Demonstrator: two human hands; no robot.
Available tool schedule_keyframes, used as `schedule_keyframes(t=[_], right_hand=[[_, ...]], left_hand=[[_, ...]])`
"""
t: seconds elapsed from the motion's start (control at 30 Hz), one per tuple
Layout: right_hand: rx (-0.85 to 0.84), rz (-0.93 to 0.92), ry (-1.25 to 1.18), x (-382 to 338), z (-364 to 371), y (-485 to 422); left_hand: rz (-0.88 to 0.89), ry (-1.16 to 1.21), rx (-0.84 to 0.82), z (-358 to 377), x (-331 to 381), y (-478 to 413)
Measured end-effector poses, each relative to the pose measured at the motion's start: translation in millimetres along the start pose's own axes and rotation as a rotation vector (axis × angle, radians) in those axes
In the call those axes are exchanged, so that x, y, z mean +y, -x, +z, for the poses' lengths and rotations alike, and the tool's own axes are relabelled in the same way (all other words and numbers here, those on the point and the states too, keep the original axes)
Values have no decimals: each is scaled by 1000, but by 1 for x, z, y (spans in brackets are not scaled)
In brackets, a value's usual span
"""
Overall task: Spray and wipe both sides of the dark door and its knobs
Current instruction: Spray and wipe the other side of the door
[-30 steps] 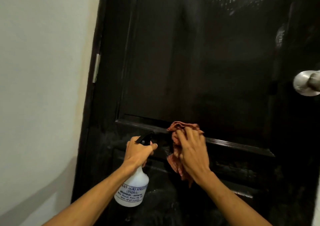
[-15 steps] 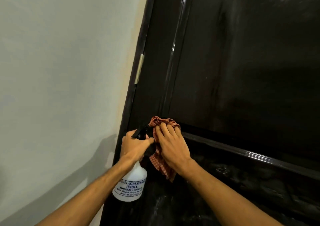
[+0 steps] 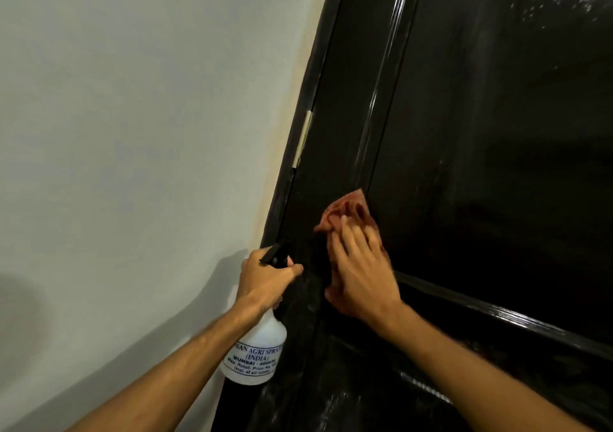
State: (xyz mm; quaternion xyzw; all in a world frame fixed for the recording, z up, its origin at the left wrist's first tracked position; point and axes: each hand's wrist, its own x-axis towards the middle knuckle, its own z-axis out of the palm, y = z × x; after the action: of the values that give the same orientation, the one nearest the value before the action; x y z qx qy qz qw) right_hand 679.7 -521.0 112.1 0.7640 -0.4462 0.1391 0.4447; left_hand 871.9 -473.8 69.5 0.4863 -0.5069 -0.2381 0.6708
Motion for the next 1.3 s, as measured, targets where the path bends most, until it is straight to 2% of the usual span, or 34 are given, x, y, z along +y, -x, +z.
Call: schedule_keyframes(t=[0.07,0.1,0.17,0.23,0.27,0.33,0.4,0.47,0.57,0.63,0.77,0.87,0.97,1.1,1.2,1.23,1.3], right_hand=[[-138,-106,-16,-15,9,32],[-155,-151,-10,-16,9,41],[-34,-186,25,-6,-3,27],[136,-104,38,14,-23,-11],[157,-32,47,25,-36,-31],[152,72,91,45,-53,-61],[112,92,99,48,-52,-68],[41,8,129,34,-34,-49],[-101,-229,181,8,-2,9],[-115,-298,116,5,0,21],[54,-256,85,17,-26,-33],[5,-165,101,26,-46,-91],[-13,-215,182,2,-31,-120],[-87,-449,206,-57,46,-71],[-198,-609,280,-68,67,-35],[-175,-619,297,-66,65,-37],[-94,-491,252,-51,49,-52]], left_hand=[[0,11,-6,2,6,0],[-5,18,-17,3,9,0],[11,36,-44,3,18,3],[31,39,-60,5,28,3],[42,41,-66,5,33,2],[62,46,-64,4,45,-2],[80,56,-44,3,57,-8],[95,58,-27,2,65,-14],[73,47,-32,2,58,-9],[48,31,-46,0,48,-4],[14,51,-7,-15,36,-6],[36,33,37,-20,32,-17],[52,23,77,-24,21,-28],[43,26,105,-28,-4,-30],[25,-20,84,-30,-23,-19],[10,-32,84,-32,-31,-14],[-6,-44,90,-38,-39,-7]])
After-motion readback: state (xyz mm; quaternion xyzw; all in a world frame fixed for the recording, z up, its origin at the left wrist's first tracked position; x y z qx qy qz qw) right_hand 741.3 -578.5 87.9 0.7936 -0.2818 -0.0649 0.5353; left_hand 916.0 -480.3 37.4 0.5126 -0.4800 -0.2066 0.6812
